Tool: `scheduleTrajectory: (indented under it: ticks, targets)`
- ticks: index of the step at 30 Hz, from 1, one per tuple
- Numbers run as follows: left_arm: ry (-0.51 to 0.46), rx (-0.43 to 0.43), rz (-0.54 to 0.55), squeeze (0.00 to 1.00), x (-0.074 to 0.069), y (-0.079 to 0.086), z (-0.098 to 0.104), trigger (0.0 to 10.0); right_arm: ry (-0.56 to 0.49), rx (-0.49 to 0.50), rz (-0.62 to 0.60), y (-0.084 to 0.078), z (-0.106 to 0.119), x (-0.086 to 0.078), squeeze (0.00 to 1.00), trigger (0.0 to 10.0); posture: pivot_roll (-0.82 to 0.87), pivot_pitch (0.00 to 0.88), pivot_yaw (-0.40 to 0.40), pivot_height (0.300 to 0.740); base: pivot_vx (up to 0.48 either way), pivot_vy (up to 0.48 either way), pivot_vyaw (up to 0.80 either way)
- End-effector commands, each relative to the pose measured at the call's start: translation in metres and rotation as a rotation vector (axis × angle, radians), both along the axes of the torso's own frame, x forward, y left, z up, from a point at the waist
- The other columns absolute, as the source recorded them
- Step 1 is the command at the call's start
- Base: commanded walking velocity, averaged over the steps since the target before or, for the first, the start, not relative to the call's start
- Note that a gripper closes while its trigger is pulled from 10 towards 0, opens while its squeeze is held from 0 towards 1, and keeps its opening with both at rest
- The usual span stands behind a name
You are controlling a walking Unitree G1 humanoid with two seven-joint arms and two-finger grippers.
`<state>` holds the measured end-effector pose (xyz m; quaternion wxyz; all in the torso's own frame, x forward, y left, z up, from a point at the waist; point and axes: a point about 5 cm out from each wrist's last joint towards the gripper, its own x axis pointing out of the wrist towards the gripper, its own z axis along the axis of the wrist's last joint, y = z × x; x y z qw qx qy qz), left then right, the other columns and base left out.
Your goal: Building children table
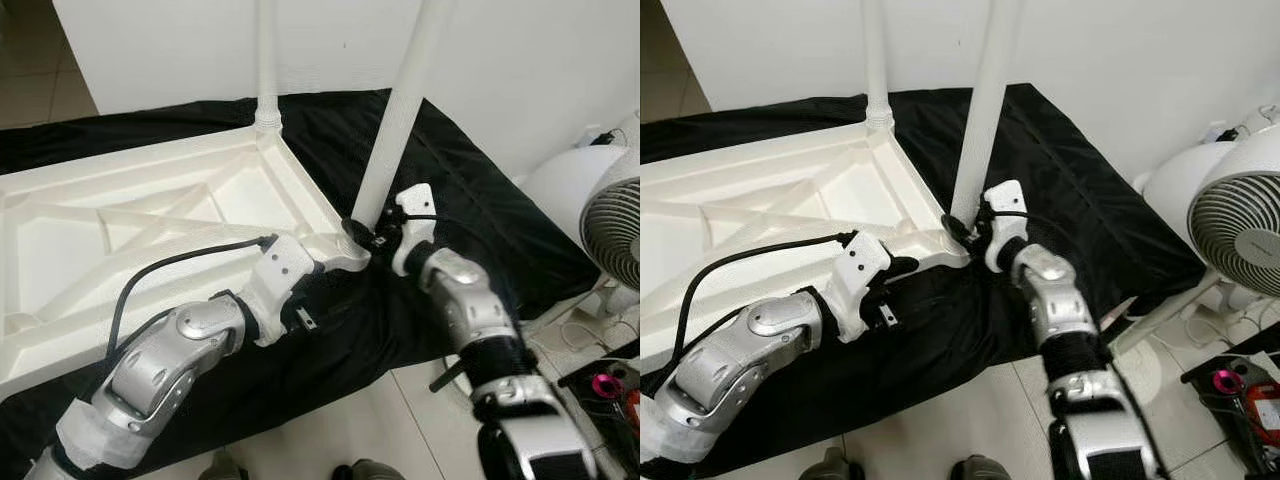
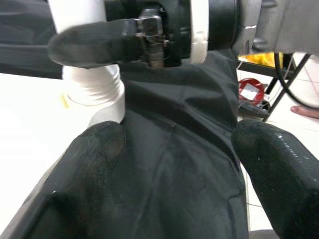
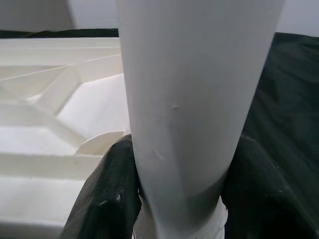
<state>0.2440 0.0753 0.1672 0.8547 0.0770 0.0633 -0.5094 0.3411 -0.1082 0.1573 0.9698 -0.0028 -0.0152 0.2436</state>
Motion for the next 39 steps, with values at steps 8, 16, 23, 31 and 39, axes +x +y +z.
scheduleTrajectory:
  ticks: [8, 16, 23, 31, 39]
  targets:
    - [0.028, 0.003, -0.106, 0.0, -0.007, -0.003, -0.002, 10.0, 0.079, 0.068, -0.403, 0.014, -0.014, -0.021, 0.0, 10.0, -0.08, 0.044, -0.052, 0.74, 0.0, 0.0, 0.0]
    - [0.021, 0.012, -0.112, 0.0, -0.005, -0.002, -0.001, 10.0, 0.064, 0.085, -0.379, 0.026, -0.002, -0.031, 0.0, 10.0, -0.08, 0.036, -0.044, 0.74, 0.0, 0.0, 0.0]
    - [0.011, 0.006, -0.089, 0.0, -0.002, 0.0, 0.0, 10.0, 0.057, 0.091, -0.394, 0.022, 0.001, -0.036, 1.0, 10.0, -0.08, 0.03, -0.044, 0.74, 0.0, 0.0, 0.0]
    - [-0.014, -0.022, -0.036, 0.0, 0.006, 0.004, 0.006, 10.0, -0.003, 0.123, -0.351, 0.012, 0.007, -0.048, 1.0, 10.0, -0.08, 0.029, -0.042, 0.74, 0.0, 0.0, 0.0]
    - [-0.027, -0.034, 0.001, 0.0, 0.01, 0.004, 0.008, 10.0, 0.013, 0.121, -0.213, -0.001, 0.003, -0.049, 0.0, 10.0, -0.09, 0.04, -0.029, 0.74, 0.0, 0.0, 0.0]
